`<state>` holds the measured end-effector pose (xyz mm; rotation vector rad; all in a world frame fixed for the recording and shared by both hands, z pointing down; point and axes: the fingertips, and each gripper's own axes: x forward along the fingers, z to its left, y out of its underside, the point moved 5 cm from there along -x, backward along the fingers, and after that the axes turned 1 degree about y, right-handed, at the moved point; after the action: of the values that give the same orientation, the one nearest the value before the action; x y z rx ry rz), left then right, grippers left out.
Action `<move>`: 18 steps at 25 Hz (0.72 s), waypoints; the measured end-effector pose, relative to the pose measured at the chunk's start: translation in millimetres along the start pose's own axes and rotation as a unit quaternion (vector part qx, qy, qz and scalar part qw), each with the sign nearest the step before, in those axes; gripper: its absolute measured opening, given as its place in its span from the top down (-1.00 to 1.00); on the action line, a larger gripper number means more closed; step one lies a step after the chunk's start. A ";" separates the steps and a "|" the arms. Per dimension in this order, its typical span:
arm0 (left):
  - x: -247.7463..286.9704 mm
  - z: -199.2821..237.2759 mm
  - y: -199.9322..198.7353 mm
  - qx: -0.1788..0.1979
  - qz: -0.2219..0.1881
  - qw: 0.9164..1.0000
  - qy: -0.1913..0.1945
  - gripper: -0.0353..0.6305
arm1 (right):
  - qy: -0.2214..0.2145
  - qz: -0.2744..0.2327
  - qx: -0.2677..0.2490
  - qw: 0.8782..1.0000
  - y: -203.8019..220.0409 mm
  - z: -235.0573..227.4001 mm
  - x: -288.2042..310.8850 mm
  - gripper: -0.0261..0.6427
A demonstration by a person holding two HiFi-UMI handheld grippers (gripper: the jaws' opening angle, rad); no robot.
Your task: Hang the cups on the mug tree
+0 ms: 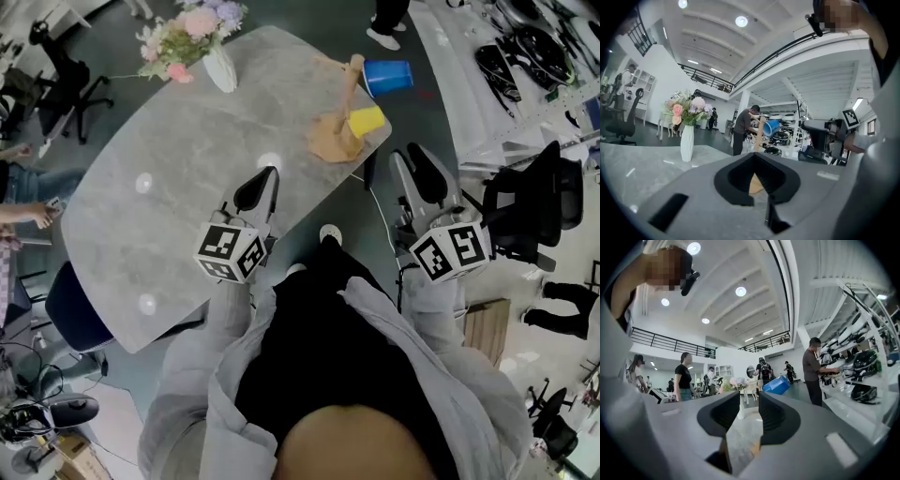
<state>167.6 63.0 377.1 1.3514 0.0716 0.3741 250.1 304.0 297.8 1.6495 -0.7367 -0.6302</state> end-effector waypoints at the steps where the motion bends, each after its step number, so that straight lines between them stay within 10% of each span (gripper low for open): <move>1: -3.4 -2.7 1.6 0.000 0.000 1.000 0.004 0.88 | 0.007 0.004 -0.007 1.000 5.0 5.4 -3.6 0.53; 18: -39.2 -27.3 35.7 0.006 0.036 0.999 0.040 0.88 | 0.088 0.123 -0.020 0.988 103.7 39.0 -52.8 0.89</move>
<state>115.7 82.6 398.8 1.3528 0.0926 0.4899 172.7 304.5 393.0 1.5242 -0.7772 -0.3175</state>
